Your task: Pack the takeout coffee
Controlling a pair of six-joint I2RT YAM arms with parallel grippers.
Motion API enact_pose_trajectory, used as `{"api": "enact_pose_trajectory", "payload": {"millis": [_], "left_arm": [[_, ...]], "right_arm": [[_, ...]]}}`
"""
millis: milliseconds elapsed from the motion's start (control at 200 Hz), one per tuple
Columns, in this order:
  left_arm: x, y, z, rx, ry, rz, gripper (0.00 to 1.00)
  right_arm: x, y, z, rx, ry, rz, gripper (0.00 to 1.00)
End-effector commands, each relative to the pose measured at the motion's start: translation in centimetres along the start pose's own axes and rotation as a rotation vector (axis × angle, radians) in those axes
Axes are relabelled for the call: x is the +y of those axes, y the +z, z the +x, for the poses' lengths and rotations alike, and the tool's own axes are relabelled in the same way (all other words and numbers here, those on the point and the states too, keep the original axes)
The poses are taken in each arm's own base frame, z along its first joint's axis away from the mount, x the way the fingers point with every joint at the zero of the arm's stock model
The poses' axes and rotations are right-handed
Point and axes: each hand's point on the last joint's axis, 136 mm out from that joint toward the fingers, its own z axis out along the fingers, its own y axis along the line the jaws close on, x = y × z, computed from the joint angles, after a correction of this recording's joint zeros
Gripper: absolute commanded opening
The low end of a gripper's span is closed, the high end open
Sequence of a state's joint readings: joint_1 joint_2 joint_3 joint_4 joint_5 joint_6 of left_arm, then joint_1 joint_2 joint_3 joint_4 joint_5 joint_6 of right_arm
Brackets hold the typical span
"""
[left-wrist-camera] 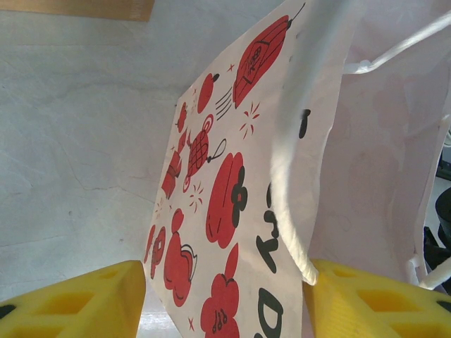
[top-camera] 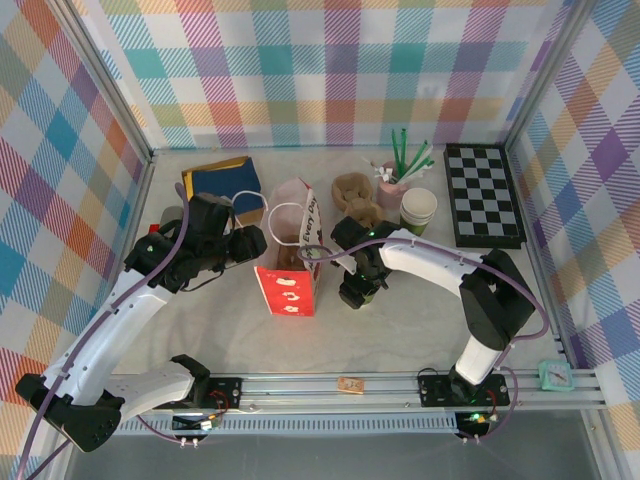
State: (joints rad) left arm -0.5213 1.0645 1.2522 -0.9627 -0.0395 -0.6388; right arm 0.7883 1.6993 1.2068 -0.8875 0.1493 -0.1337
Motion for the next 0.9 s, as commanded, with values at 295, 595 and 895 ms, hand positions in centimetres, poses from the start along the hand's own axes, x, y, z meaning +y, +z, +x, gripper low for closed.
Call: {"api": "enact_pose_trajectory", "payload": {"millis": [295, 595, 895], "left_arm": [[-0.3, -0.7, -0.5, -0.012, 0.022, 0.001, 0.65], [-0.4, 0.8, 0.3, 0.015, 0.071, -0.058, 0.66], [-3.3, 1.6, 1.8, 0.043, 0.041, 0.018, 0.4]], "right_arm": [[-0.8, -5.0, 2.1, -0.003, 0.077, 0.039, 0.69], [-2.3, -12.8, 4.8, -0.116, 0.152, 0.115, 0.69], [-3.4, -19.2, 6.6, -0.228, 0.207, 0.175, 0.7]]}}
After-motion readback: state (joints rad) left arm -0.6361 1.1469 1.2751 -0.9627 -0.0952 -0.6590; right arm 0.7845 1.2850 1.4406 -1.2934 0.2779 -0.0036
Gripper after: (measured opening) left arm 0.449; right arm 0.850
